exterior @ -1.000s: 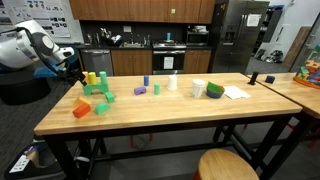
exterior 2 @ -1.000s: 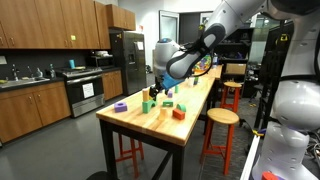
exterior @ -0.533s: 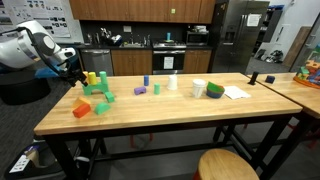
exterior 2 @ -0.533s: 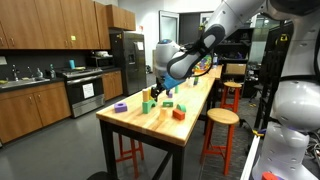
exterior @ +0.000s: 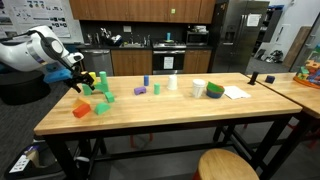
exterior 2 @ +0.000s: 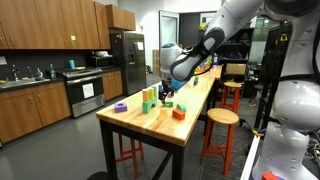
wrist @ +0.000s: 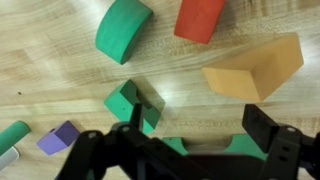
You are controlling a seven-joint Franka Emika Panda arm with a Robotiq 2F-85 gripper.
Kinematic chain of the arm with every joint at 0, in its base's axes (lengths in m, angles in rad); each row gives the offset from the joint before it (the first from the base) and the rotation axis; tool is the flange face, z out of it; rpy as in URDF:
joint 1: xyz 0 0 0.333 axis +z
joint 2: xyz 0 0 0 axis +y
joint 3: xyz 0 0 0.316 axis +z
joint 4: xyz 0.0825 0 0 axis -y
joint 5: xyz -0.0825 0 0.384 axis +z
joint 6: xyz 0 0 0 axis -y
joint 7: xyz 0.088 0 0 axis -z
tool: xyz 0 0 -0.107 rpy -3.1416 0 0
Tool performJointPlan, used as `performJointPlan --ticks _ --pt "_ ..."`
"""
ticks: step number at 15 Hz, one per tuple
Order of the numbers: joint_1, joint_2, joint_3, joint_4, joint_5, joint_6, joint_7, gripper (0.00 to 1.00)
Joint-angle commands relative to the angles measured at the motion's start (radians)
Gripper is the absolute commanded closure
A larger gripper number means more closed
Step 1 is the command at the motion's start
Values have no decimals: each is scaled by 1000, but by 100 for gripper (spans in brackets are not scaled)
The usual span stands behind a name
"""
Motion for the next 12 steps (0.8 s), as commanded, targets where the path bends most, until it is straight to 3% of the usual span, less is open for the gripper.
performJointPlan --ticks 1,7,12 --pt "-2 -1 -24 -14 3 22 -114 0" --pt "-5 51 -45 -2 83 122 -254 0" --pt "-12 112 -76 31 77 142 -257 0"
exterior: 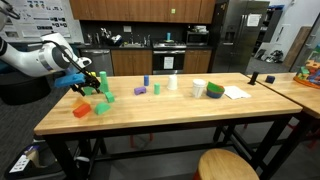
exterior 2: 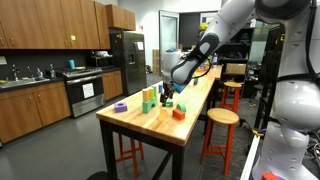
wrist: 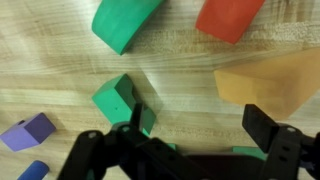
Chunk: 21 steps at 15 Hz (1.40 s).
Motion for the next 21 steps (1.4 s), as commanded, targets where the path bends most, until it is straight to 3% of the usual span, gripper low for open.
performJointPlan --ticks 1,6,21 --pt "-9 52 -28 41 0 15 -22 0" --pt "-6 95 -61 79 -30 20 -19 0" --pt "23 131 -69 99 -58 45 -26 0"
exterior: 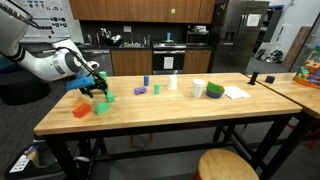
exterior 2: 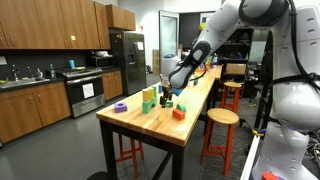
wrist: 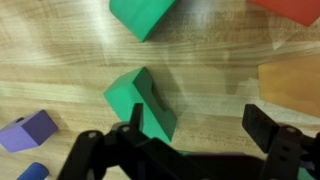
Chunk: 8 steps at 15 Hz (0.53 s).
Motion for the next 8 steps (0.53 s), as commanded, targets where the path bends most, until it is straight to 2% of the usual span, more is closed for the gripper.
performJointPlan --ticks 1,8 --pt "8 0 -9 1 6 -1 -6 0" --pt "11 1 -10 1 -4 0 -8 0"
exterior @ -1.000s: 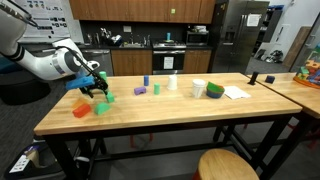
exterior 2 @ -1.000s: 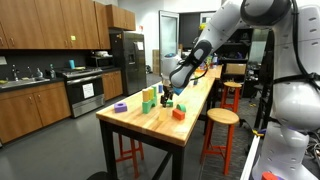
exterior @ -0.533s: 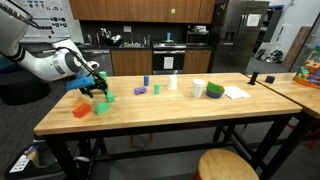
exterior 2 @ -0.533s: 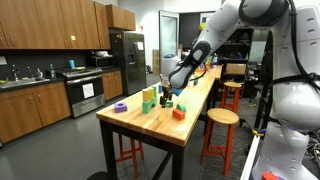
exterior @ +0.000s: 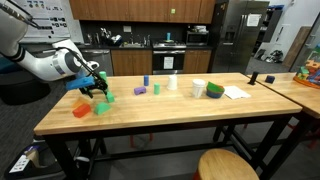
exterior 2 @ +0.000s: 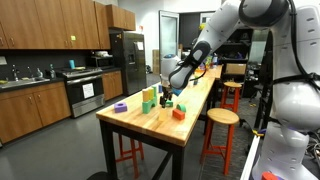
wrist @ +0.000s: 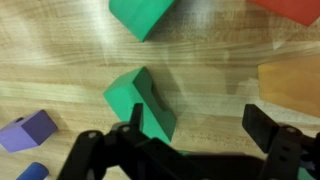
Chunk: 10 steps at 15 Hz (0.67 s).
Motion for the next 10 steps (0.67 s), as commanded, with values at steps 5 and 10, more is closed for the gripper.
performJointPlan --ticks 5,10 --pt "-1 36 -3 29 21 -14 -77 0" --pt "-21 73 -4 74 70 -14 -146 0"
